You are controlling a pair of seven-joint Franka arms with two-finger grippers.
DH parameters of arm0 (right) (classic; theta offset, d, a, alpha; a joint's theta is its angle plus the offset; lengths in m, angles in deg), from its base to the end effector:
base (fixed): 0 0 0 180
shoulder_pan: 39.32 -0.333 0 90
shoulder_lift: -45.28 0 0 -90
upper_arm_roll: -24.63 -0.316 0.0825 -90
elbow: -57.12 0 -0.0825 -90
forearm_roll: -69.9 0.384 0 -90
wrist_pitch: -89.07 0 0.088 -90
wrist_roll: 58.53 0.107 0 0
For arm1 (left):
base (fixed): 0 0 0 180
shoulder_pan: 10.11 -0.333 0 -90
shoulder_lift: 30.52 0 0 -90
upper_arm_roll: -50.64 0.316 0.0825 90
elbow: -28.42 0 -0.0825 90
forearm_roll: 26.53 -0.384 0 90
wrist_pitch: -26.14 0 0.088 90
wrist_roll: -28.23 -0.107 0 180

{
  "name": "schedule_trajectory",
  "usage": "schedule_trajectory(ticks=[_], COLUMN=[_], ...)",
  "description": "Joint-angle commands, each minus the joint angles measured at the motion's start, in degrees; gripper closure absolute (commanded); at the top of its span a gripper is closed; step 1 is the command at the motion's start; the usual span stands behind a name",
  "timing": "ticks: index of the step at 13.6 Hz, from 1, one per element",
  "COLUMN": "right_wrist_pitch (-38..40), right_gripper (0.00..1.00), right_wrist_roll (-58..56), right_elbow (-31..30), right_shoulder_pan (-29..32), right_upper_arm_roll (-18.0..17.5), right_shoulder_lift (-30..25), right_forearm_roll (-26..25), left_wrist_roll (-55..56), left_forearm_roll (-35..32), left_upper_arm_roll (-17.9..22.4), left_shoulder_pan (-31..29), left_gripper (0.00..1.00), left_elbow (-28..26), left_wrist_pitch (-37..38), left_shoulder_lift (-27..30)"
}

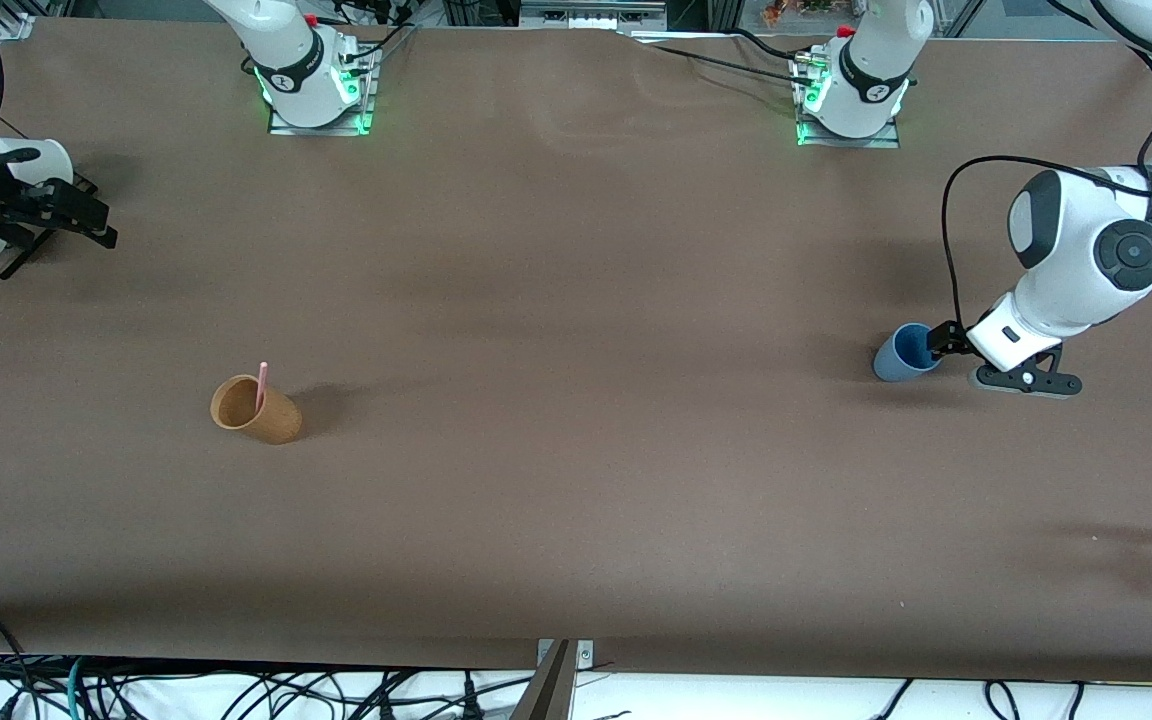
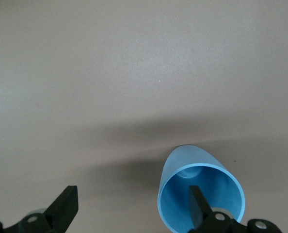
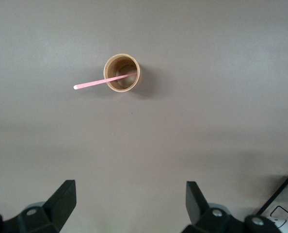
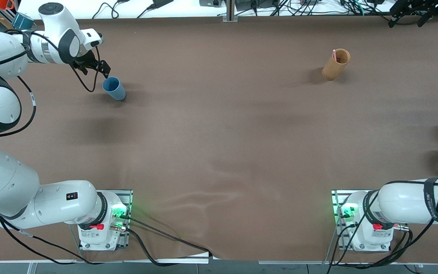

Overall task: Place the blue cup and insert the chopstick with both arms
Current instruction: 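Close the left gripper on the blue cup's rim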

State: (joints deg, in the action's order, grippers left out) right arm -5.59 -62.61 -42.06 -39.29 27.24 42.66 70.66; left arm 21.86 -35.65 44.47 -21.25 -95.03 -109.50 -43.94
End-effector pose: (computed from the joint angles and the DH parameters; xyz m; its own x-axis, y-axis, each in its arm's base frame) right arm 0.5428 -0.0242 0.5807 0.9992 0.0242 -0.0320 0.0236 -0.9996 -0.0176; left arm 0.5598 0.0511 0.2893 0.9903 -0.1349 -0.0327 -0.1372 -0.9873 -0.0807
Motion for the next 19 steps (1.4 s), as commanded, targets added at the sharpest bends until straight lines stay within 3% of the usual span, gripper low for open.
schedule_trajectory(ticks=[1, 11, 12, 13, 15, 16, 19], right_wrist_pitch=[0.53, 0.44, 0.53, 0.53, 0.53, 0.53, 1.05], right_gripper=[0.00, 0.00, 0.00, 0.00, 0.00, 0.00, 0.00], right_wrist_roll=[-0.40, -0.49, -0.40, -0.40, -0.40, -0.40, -0.40], right_elbow=[-0.66, -0.66, -0.66, -0.66, -0.66, -0.66, -0.84], right_shoulder_pan=[0.67, 0.67, 0.67, 0.67, 0.67, 0.67, 0.76], right_upper_arm_roll=[-0.67, -0.58, -0.58, -0.58, -0.49, -0.41, -0.14], right_shoulder_lift=[-1.07, -0.98, -0.98, -0.98, -0.98, -0.98, -0.90], right_forearm_roll=[-0.59, -0.59, -0.59, -0.59, -0.59, -0.59, -0.50], left_wrist_roll=[-0.83, -0.83, -0.83, -0.83, -0.83, -0.83, -0.83], left_forearm_roll=[-1.52, -1.52, -1.52, -1.61, -1.52, -1.52, -1.52], left_upper_arm_roll=[-0.33, -0.24, -0.24, -0.24, -0.24, -0.24, -0.24], left_shoulder_pan=[-0.47, -0.56, -0.56, -0.56, -0.47, -0.47, -0.47], left_gripper=[0.00, 0.01, 0.06, 0.21, 0.65, 0.79, 1.00], left_elbow=[-3.36, -4.25, -4.25, -4.25, -4.25, -4.25, -4.25], left_wrist_pitch=[-4.44, -8.58, -8.58, -8.58, -8.50, -8.50, -8.41], left_shoulder_lift=[0.50, -2.14, -2.23, -2.23, -2.23, -2.23, -2.31])
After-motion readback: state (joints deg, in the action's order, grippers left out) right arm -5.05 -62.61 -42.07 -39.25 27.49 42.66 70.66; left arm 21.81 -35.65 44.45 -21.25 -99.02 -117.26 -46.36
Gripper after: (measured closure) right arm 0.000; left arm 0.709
